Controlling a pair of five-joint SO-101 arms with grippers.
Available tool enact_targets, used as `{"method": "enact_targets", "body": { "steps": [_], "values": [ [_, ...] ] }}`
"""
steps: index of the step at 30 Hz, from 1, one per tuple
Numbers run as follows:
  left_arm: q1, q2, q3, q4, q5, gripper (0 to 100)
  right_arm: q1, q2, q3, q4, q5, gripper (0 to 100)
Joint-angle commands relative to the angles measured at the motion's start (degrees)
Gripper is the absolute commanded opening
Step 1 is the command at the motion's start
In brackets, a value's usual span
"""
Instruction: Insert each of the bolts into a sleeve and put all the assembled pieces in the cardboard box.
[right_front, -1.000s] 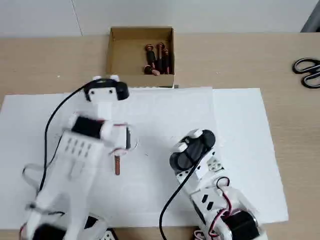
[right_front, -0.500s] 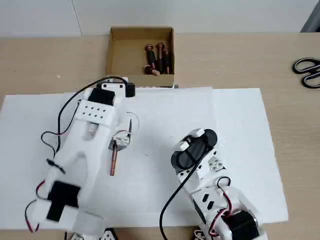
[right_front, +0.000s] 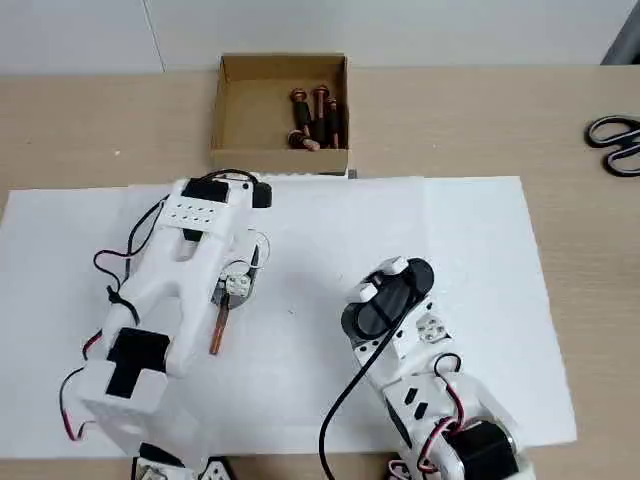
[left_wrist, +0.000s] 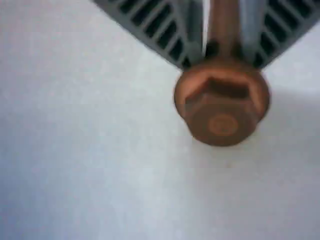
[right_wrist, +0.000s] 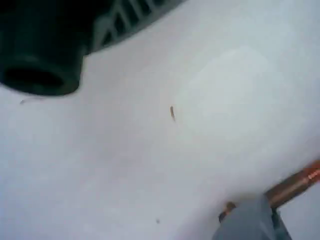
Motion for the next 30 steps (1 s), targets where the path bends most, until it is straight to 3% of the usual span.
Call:
{"method": "enact_targets", "body": {
  "steps": [1,11,19,24,30],
  "values": [
    [-0.26,-0.35,-1.98,-0.97,-0.88,1,0.57,-0.66,-0.53,-1.54,-0.62,0.4],
    [-0.26,-0.35,2.07,-2.20,-4.04,8,0.66,-0.66,-0.53,-1.54,-0.62,0.4],
    [-0.26,-0.35,7.52,-7.12,-4.04,8,0.66,-0.66,-0.53,-1.63,-0.62,0.4],
    [-0.26,-0.35,7.43,-8.00,-4.04,0,0.66,-0.66,-0.53,-1.63,-0.62,0.4],
    [-0.26,-0.35,7.52,-7.65,-3.78,1,0.66,-0.66,-0.53,-1.63,-0.62,0.4]
  ]
}}
